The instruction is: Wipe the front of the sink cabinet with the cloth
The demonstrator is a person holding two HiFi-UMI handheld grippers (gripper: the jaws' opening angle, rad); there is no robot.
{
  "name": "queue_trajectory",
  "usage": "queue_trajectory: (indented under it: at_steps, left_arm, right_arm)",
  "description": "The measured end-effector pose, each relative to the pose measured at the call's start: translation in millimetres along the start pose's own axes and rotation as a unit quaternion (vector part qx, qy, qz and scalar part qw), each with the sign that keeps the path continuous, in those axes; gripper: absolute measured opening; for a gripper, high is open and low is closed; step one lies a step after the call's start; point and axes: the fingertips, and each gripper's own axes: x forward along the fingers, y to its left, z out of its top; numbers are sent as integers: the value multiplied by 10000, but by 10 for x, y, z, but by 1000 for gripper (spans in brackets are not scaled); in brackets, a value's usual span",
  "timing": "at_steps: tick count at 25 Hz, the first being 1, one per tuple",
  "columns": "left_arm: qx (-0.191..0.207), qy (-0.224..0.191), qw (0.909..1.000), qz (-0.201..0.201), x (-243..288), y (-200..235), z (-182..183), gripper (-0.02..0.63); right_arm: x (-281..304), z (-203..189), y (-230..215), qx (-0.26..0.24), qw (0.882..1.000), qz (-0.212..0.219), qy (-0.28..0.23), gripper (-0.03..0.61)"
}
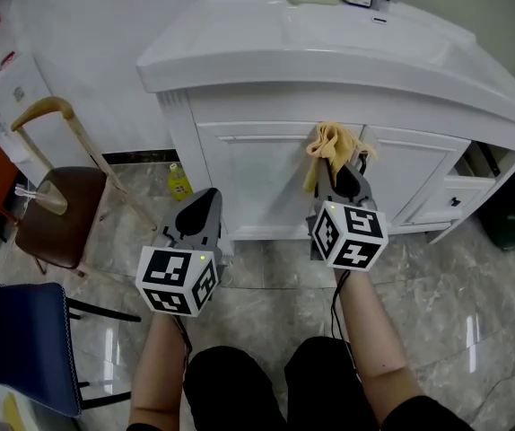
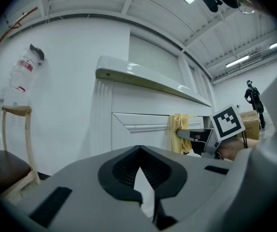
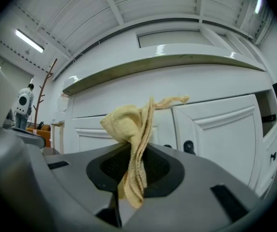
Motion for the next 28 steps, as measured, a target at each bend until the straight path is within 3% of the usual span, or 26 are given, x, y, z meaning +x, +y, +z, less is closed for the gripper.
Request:
queue_trajectory:
  at_steps: [6,14,20,28]
  left_arm:
    - [-9,10,9993,375,-233,346,-26,14]
    - [-66,183,9972,718,-440,623,-209,14]
    - [-112,223,9966,785,-477,661,-259,14]
    - [-2,211,9985,499,-279,344,-234,14]
  right_arm:
    - [17,-95,773,-114,9963,850,-104,79]
    - [211,-529,1730,-521,9817,1830,-23,80]
    - [354,-680,1787,-703,9808,1816,133,79]
    - [325,-764,1186,-425,9900,1310,312,80]
